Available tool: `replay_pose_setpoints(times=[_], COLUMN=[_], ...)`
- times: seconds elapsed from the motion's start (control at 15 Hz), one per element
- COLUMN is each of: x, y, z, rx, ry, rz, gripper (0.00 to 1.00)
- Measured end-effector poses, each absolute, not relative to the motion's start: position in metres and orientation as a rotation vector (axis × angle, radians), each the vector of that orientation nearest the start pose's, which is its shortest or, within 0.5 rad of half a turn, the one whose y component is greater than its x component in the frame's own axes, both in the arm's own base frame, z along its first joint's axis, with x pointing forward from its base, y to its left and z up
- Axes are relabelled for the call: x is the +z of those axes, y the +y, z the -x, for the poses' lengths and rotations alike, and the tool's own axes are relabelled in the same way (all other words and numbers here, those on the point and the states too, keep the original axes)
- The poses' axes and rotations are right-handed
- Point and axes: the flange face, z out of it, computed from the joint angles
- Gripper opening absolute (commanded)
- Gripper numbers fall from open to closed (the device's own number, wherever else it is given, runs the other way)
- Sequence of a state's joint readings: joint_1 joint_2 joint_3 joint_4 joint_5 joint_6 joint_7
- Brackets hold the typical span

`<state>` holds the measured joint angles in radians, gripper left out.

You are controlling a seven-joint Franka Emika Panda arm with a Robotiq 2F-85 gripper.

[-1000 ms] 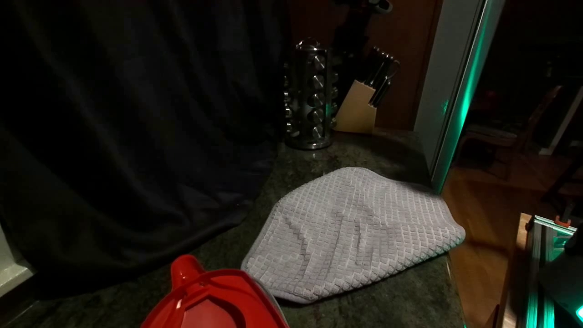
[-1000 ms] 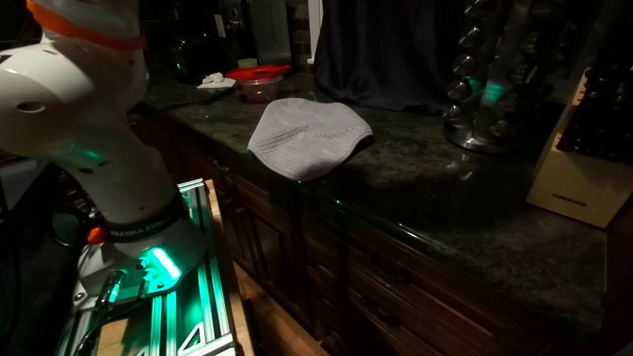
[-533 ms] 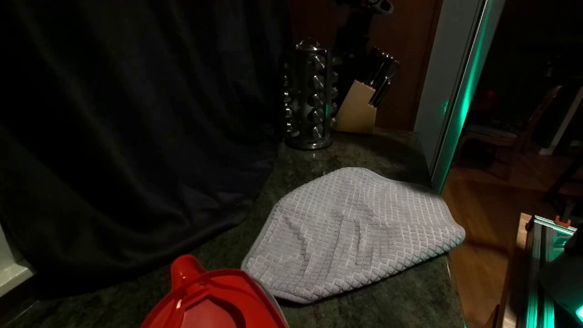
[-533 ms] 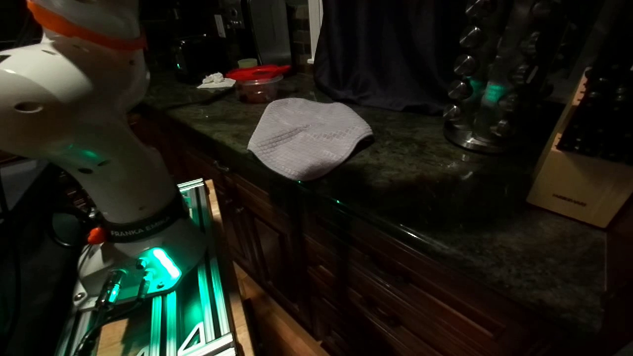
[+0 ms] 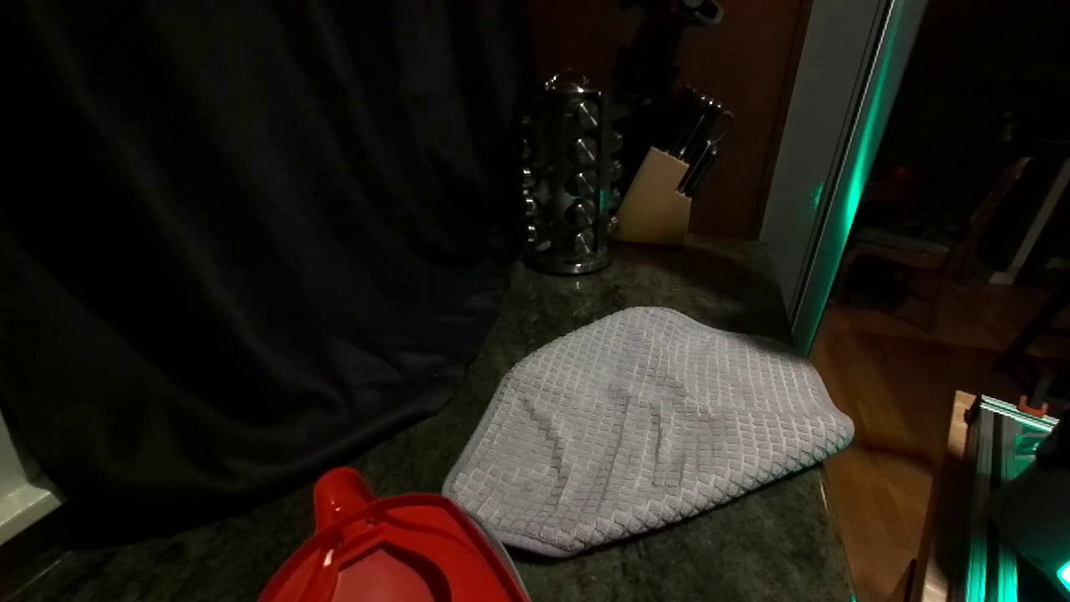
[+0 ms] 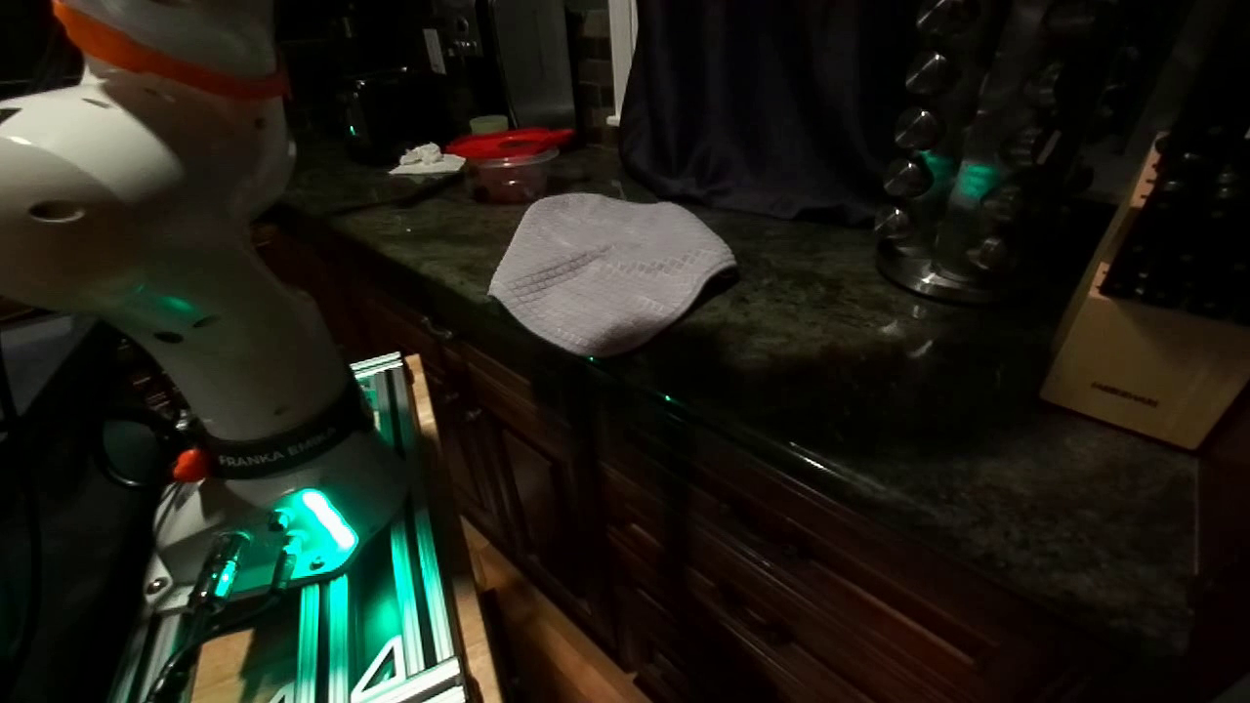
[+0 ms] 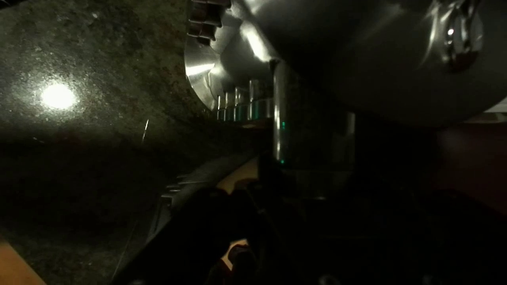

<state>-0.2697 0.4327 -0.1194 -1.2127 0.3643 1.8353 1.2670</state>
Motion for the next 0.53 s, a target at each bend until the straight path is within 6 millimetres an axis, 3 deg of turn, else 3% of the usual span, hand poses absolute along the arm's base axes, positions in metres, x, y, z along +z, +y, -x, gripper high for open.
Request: replay_pose_setpoints(times=[0.53], x=[0.5545], y=[-0.2266], z=[-0.6619], rx=[-0.018], ry=[2.169], rz=[1.728], gripper=[0.25])
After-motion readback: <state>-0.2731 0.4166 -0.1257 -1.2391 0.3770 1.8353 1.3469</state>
